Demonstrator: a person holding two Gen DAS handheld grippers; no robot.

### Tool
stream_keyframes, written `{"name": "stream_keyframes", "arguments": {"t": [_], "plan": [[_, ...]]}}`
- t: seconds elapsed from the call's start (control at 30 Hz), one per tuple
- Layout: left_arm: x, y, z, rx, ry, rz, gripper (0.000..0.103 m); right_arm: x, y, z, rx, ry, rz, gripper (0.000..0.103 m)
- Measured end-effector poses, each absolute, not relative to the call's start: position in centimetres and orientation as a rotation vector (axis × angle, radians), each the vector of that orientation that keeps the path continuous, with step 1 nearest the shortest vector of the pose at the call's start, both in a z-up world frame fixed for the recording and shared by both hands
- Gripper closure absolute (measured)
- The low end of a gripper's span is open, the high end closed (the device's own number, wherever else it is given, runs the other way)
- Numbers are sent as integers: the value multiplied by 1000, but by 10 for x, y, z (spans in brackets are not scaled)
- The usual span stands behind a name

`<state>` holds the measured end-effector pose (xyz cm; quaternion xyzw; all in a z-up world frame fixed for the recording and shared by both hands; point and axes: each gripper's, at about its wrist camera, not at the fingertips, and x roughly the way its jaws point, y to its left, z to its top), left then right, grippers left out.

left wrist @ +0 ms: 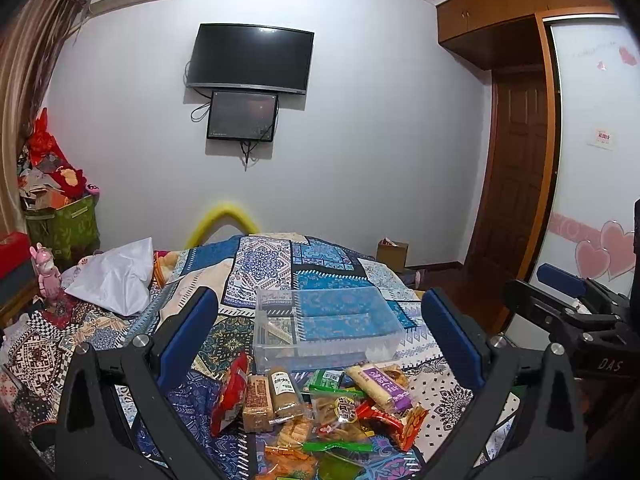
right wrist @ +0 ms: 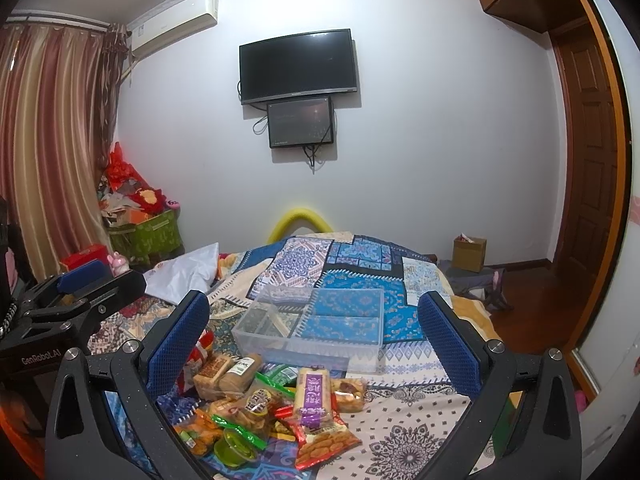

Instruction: Organize snacks

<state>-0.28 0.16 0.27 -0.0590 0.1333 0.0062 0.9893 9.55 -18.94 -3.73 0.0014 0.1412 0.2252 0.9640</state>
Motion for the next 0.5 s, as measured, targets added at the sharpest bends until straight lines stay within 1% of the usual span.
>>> {"name": "stream_keyframes", "arguments": {"t": [0.5], "plan": [[-3,1,5,-119,263,12,0,94,-190,-33,7,281,459,0]]}}
